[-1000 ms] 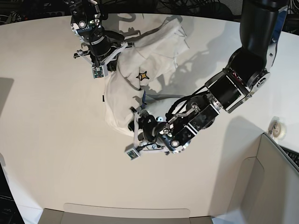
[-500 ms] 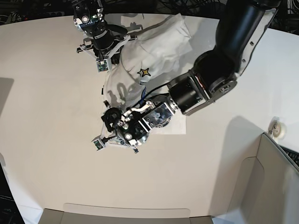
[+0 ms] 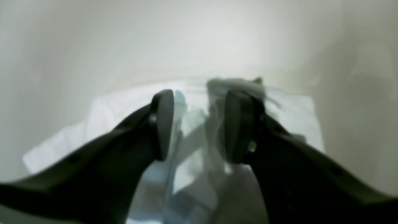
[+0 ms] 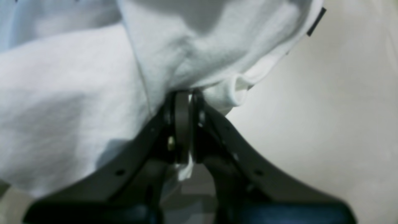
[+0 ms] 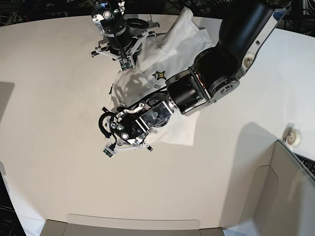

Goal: Layout the t-shirt on the table in an organized manner, then fold the t-shirt properly
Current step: 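Drag the gripped fabric with the left gripper toward the right gripper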

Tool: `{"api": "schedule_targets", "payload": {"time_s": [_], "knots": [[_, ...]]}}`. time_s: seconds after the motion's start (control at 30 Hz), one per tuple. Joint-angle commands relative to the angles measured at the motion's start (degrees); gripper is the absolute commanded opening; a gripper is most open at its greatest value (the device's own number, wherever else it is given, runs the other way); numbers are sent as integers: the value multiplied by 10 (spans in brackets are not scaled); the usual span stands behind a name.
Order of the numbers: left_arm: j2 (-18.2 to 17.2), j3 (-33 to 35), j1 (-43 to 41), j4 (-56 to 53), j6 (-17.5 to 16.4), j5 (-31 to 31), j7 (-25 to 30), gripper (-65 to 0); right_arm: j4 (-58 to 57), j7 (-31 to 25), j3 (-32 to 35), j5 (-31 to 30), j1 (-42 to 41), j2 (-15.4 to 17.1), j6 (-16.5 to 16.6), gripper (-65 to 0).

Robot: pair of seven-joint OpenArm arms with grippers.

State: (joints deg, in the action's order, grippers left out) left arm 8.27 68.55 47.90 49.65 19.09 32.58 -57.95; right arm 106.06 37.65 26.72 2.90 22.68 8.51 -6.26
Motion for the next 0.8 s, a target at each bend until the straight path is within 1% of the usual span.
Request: {"api": "schedule_targets", "payload": {"time_s": [0.0,0.03,0.1,0.27,0.33,0.47,0.57,0.67,0.77], "knots": [[7,-15,8,9,27,0,1,-383,2,13,0,-7,0,1,3,-650],[7,-28,1,9,46,0,-1,-383,2,13,0,-7,-4,-1,3,-650],[7,-64,-12,21,69,0,-6,-383,1,15,0,-6,-7,-7,3,-650],[7,-163,-38,84,73,0,-7,-383,-20,17,0,-6,-25,-10,3,-650],[7,-188,-46,108,75,0,-8,-383,-32,15,0,-6,-28,-12,3,-650],[7,-240,-68,143,76,0,-2,-383,-52,14,0,3,-29,-26,3,-650],[7,-248,-79,145,80,0,2,-383,-57,14,4,29,-29,-28,3,-650],[7,-232,-89,144,128,-1,25,-383,-61,17,21,60,-29,-31,3,-650],[7,-210,-89,133,158,-2,30,-383,-66,18,51,111,-28,-34,3,-650]]}}
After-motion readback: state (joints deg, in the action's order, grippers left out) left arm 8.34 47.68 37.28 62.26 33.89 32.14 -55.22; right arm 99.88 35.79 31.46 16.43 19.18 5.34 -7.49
